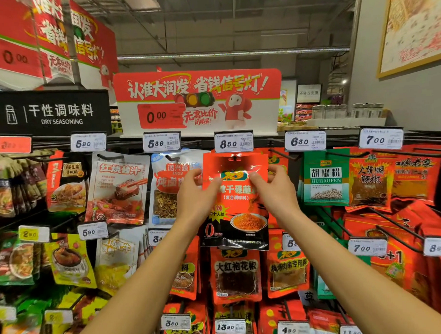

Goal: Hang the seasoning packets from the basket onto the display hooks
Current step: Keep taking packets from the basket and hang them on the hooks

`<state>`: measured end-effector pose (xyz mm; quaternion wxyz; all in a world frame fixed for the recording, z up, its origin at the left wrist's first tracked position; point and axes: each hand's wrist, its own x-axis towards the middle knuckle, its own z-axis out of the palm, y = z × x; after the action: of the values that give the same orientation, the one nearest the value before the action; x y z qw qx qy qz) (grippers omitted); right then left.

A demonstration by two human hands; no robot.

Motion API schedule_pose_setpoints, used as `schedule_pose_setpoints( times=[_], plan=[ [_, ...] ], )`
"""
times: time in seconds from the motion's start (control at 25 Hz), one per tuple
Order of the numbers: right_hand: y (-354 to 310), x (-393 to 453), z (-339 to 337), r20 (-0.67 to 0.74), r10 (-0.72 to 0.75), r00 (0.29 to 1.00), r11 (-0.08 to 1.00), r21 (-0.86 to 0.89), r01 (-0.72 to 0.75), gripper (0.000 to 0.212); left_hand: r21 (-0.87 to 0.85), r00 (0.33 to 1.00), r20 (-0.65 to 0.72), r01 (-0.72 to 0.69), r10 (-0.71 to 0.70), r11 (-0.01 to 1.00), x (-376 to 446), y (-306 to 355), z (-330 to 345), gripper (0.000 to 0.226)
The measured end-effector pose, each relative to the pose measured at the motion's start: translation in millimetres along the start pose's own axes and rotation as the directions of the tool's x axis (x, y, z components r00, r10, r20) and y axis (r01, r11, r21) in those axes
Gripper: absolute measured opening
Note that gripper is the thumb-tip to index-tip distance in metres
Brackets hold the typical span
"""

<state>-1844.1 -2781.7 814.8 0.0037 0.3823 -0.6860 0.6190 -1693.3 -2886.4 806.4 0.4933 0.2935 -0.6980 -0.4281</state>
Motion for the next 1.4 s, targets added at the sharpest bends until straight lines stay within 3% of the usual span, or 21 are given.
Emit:
schedule_pose_setpoints(
  times=[0.08, 0.16, 0.2, 0.4, 0.64, 0.84, 1.0, 1.12, 1.24, 1.32, 1.4],
  plan=[
    [19.4, -25.4, -1.9, 0.140, -0.041, 0.989, 0.997, -0.057, 0.049, 0.067, 0.043, 0.964, 0.266, 0.012, -0.023, 0.999, -14.5, -26.4, -15.6, 0.100],
    [34.6, -39.0, 7.2, 0.282, -0.025, 0.959, 0.995, -0.086, 0.051, 0.084, 0.041, 0.873, 0.487, 0.012, -0.030, 0.999, -21.7, -41.6, -19.5, 0.097],
    [37.1, -38.0, 13.0, 0.315, -0.014, 0.949, 0.994, -0.096, 0.047, 0.092, 0.033, 0.861, 0.509, 0.002, -0.019, 0.999, -18.3, -44.6, -17.6, 0.087],
    [33.1, 8.3, 23.4, 0.364, 0.000, 0.931, 0.965, -0.244, 0.096, 0.098, 0.119, 0.909, 0.416, -0.018, -0.033, 0.993, 12.5, -41.4, 5.2, 0.059],
    [50.6, 23.2, 8.0, 0.390, 0.014, 0.921, 0.922, -0.361, 0.139, 0.090, 0.315, 0.934, 0.351, -0.048, -0.070, 0.948, 13.0, -51.9, 44.4, 0.059],
    [52.5, 4.0, 15.9, 0.415, 0.025, 0.909, 0.956, -0.276, 0.100, 0.097, 0.154, 0.940, 0.321, 0.072, -0.119, 0.985, 10.1, -54.1, 15.4, 0.060],
    [51.2, 2.0, 13.0, 0.450, 0.138, 0.882, 0.947, -0.321, 0.015, 0.105, 0.152, 0.952, 0.281, 0.078, -0.119, 0.985, -1.0, -52.6, 5.7, 0.060],
    [43.4, 3.4, -2.6, 0.427, 0.183, 0.886, 0.938, -0.344, -0.028, 0.093, 0.124, 0.949, 0.297, 0.069, -0.104, 0.990, -11.8, -52.9, -1.7, 0.072],
    [38.2, -13.9, -21.5, 0.239, 0.035, 0.970, 0.961, -0.274, 0.033, 0.056, 0.110, 0.965, 0.237, 0.090, -0.114, 0.990, -24.3, -48.5, -13.4, 0.079],
    [40.2, -30.9, -32.3, 0.030, -0.051, 0.998, 0.988, -0.146, 0.055, 0.026, 0.154, 0.991, 0.118, 0.039, -0.057, 0.987, -33.3, -45.5, -20.1, 0.054],
    [47.2, -49.6, -40.8, -0.020, -0.022, 1.000, 0.999, 0.027, 0.023, 0.014, 0.154, 0.998, 0.060, -0.012, 0.003, 0.988, -45.0, -44.1, -26.9, 0.020]
  ],
)
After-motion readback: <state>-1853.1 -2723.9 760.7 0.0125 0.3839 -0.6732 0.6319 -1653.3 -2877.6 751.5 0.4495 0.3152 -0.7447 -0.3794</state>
